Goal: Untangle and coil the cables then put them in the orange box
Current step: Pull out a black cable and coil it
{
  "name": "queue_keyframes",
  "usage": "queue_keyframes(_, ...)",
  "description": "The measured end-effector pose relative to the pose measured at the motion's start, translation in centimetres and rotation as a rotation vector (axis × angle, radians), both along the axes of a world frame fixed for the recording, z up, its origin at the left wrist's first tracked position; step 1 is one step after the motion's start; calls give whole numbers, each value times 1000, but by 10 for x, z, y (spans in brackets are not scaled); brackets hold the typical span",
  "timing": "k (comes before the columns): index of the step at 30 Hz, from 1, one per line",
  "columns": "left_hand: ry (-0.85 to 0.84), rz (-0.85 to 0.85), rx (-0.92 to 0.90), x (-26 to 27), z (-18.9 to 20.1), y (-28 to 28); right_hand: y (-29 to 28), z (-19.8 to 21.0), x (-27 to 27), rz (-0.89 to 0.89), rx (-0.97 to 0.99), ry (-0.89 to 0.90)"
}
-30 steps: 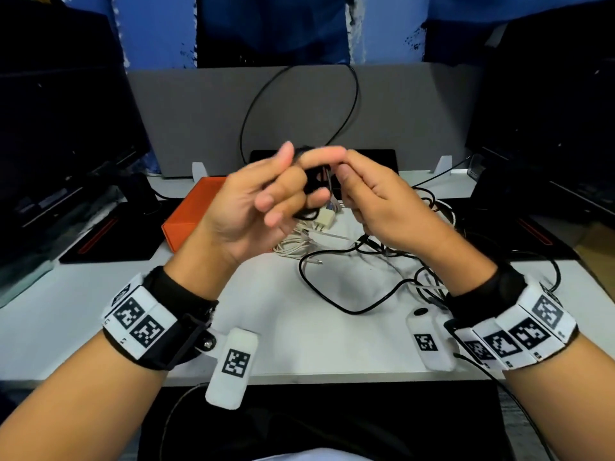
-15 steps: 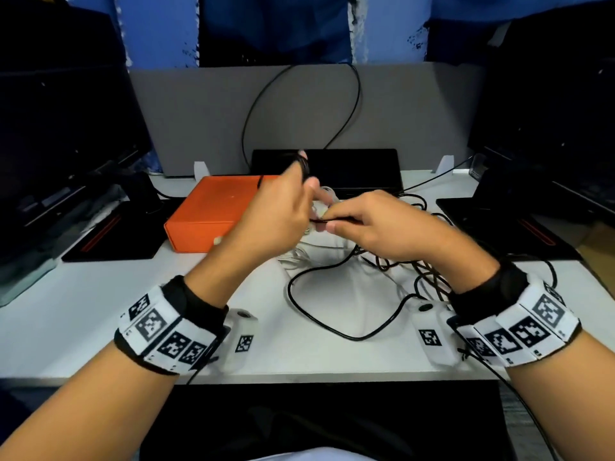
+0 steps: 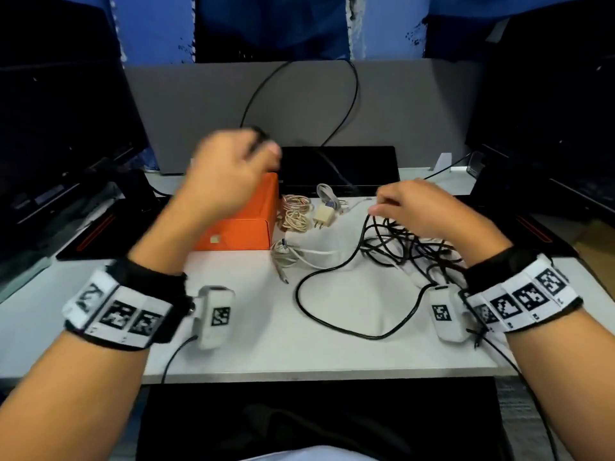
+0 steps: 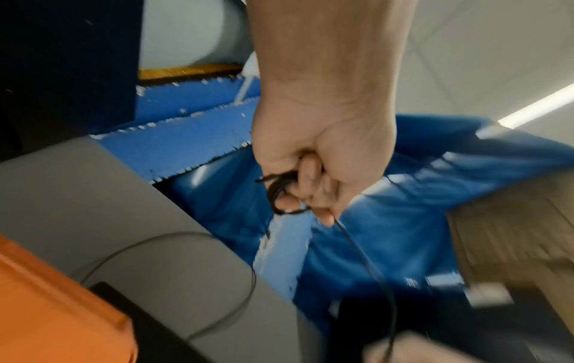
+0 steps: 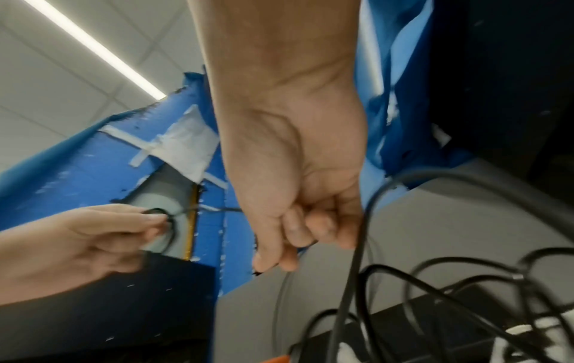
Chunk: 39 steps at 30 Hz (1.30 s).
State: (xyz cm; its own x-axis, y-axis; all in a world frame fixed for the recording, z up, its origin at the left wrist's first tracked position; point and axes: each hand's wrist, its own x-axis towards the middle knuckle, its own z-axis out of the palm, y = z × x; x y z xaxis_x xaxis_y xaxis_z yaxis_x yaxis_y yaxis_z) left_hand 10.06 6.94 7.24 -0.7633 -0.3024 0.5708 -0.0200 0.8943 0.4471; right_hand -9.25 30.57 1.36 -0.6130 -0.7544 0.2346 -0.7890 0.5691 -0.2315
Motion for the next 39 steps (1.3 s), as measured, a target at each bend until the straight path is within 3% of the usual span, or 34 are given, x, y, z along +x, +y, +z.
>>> queue_keyframes(2,270,80,230,15,19,-38,22,-4,-24,-134,30,10)
queue_keyframes(4,325,94,345,27,25,-63,33,-6,-37,-212,49,9)
queue_keyframes(7,267,41,389,26,18,-69,27,6,-23,-193,68,3)
queue_keyframes(10,196,-19,440,18,14,-55,9,16,14,-49,76,-104)
queue_keyframes(13,148,-91,475,13,9,-41,-7,5,32,64,366,-254)
queue_keyframes(15,116,-130,482,11,7,-33,-6,-6,20,26,449,-276)
queue_keyframes(21,1,-171,514,-4,-8,-11,17,2,-9,-164,406,-131)
queue_keyframes(23,-62,-172,516,-11,-18,-2,15,14,4,-162,310,-47)
queue_keyframes(28,-193,-259,569,-17,-36,20,-13,44,84,89,-312,18)
queue_keyframes(32,-260,-576,735,-7,-33,40,-27,33,108,221,-325,-99)
queue_keyframes(36,-264,-806,1103,1,-29,45,-35,25,109,313,-589,-366)
queue_keyframes(39,-285,-857,1218,2,-28,48,-35,27,109,290,-639,-331)
